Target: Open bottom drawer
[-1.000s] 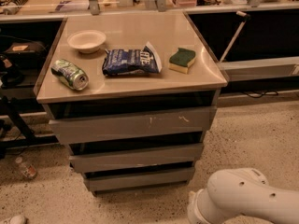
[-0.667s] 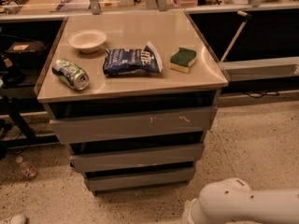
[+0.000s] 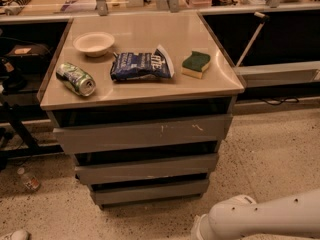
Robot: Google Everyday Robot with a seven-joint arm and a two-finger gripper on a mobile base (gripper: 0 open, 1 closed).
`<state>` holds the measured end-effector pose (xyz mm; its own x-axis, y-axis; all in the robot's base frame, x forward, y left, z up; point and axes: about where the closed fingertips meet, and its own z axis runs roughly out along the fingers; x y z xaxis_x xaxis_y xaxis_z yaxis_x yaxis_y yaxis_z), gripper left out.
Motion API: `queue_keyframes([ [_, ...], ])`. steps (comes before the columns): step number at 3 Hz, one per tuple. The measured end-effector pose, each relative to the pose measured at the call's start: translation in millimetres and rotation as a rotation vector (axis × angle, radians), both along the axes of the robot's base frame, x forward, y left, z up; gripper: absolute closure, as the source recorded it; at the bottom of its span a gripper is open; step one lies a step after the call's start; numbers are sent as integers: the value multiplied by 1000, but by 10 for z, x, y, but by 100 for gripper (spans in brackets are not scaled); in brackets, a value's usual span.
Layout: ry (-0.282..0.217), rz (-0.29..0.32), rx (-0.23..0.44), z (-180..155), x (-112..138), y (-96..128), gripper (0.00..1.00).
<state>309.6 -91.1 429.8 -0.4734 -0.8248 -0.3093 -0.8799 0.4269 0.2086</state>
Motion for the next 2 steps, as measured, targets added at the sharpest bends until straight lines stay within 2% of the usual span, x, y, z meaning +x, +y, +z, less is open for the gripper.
queue_keyframes([
  [1,-5,2,3,-144,27,45,0],
  [2,-49,-58,24,-402,268,3,0],
])
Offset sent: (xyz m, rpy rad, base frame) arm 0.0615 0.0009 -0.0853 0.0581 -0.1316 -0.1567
